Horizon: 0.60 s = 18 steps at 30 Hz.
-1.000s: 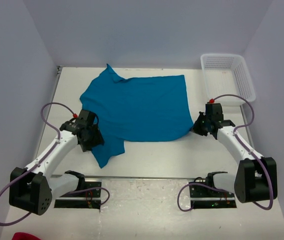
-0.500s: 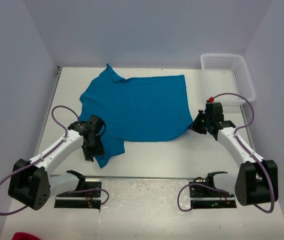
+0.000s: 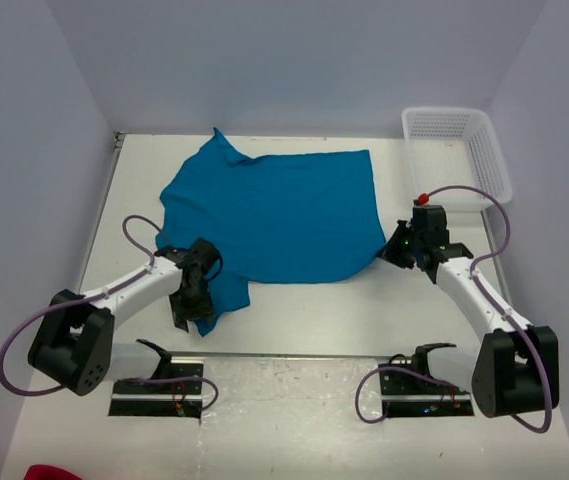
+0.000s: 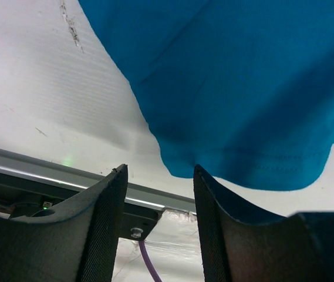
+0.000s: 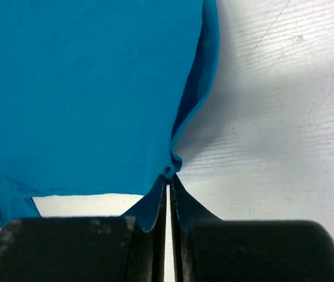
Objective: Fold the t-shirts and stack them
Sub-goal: Grap the side of the flattened tshirt closest away from the robot with both arms
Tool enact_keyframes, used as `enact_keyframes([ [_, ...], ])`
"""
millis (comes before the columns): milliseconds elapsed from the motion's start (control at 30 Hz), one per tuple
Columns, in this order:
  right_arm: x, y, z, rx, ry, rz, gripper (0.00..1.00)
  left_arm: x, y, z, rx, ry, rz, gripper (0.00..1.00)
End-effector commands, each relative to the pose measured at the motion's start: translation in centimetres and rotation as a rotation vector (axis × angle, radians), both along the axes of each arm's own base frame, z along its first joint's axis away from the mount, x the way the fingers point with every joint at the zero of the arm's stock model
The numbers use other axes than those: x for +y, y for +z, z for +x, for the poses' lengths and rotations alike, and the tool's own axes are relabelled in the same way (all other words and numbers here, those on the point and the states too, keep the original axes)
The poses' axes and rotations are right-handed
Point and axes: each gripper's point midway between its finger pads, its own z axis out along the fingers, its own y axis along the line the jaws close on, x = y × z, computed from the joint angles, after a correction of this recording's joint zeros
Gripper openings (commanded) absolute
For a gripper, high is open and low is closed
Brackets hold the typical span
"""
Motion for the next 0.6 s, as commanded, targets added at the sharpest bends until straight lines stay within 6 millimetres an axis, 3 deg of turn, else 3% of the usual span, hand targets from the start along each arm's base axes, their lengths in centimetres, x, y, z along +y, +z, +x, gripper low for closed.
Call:
enact_keyframes([
  [0,0.5,0.9,0.0,-0.051,0.029,0.008,0.00,-0.8,-0.1,1.6,-0.044,0.003,-0.008,0.50],
  [333,0.6,1.4,0.0,-0.072,0.036,0.015,0.00,-1.0,-1.4,2.4,-0.009,-0.025,0.032,0.52],
  [533,0.5,1.6,-0.1,-0.080,0.031,0.011,0.00,-1.6,-1.9,2.5,-0.003,-0.051,0.032,0.44],
  [567,0.5,1.5,-0.1,-0.079,0.033,0.009,0.00,-1.8,-2.1,2.3,0.003,-0.052,0.018,0.38],
])
